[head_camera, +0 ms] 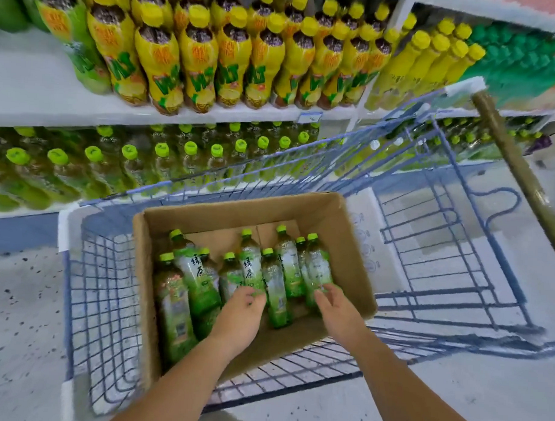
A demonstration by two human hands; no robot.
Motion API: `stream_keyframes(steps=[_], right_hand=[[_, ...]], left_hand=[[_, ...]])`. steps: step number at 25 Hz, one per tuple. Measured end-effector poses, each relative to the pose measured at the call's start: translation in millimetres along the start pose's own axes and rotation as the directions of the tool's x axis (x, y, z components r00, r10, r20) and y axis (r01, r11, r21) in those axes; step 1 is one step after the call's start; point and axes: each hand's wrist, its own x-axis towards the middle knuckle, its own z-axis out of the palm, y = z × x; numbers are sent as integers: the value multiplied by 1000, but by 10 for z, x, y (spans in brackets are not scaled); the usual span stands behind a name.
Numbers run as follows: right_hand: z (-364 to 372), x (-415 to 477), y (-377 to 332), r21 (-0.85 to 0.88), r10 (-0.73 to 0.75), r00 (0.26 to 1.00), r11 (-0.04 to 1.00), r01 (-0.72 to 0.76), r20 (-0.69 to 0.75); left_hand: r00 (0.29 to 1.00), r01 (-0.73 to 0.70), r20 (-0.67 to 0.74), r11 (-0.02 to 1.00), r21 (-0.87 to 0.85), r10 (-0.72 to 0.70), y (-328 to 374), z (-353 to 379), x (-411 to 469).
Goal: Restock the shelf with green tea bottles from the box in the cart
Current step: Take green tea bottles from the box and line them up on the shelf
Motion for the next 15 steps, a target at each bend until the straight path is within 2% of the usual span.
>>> stream_keyframes(steps=[7,13,15], right_hand=[[-11,1071,478,-199,45,999,979,-47,-14],[55,1566,590,-261,37,998,964,-47,-45],[117,1674,618,-269,55,996,960,-72,-70]], left_hand=[[977,195,57,973,121,-203,-360,672,1011],[923,381,65,924,-15,-380,-530,992,1568],[895,446,61,886,-128,-442,-543,1059,1583]])
